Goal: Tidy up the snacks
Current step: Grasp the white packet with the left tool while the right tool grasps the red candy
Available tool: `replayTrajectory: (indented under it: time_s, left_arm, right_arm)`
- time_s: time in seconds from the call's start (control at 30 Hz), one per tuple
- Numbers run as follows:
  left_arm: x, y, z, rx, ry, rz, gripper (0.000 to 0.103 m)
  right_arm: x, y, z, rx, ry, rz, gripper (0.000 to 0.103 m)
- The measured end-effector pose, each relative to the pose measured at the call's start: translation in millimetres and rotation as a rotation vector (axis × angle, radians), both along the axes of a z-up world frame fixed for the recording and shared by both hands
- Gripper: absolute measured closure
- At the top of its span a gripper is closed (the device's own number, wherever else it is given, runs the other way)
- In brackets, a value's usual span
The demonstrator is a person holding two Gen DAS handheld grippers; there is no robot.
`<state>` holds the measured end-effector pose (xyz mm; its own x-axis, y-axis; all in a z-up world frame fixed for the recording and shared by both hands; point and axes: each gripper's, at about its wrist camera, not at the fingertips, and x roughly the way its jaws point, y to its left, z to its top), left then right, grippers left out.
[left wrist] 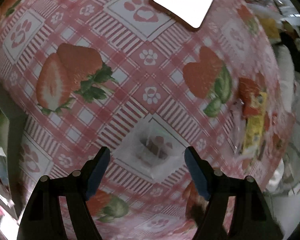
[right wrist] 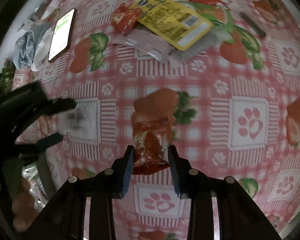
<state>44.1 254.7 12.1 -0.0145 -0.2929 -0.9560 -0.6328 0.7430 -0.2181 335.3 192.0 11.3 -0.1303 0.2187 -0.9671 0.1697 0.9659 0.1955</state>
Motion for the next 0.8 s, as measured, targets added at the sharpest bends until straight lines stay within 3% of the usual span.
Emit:
replayTrajectory:
  time_s: [0.1,0.2,0.27,0.33,0.47,0.6,0.8]
  left_arm:
    - [5.7,-7.3,-3.7,0.040,0.019,0.007,0.021]
    - [14.8,-21.0,-6.2,0.088,0.043,-0.063,0.023]
    - [16.4,-28.7,-4.5,0.121,0.032,-0.109,0.035]
    - [16.2,-34.7,0.4,0.153,0.004,-0.180,0.057]
    - [9.2,-36.6,3.2,0.150,-0.050,-0.311,0.060]
    - [-11.6,-29.8,6.8,0.155,-0.091,-0.441,0.060]
    - [-39.5,-25.0,6.4,0.146,-0.104,-0.544,0.060]
  right_arm:
    - [-16.2,-13.8,6.9,0.015,-0.003,-0.025,0.067]
    - [-34.3,-18.8,16.2,0.019,-0.006,-0.040,0.067]
    - [-46.0,-24.9,20.9,0.022,-0.006,-0.044,0.067]
    - [-59.5,-38.1,37.5,0.026,-0.006,-0.046,0.067]
    - [-77.8,-52.2,47.7,0.045,-0.013,-0.032,0.067]
    - [-55.1,-29.8,38.2,0.003,-0.035,0.089,0.066]
    - [-29.3,8.4,10.5,-0.074,-0.018,0.341,0.066]
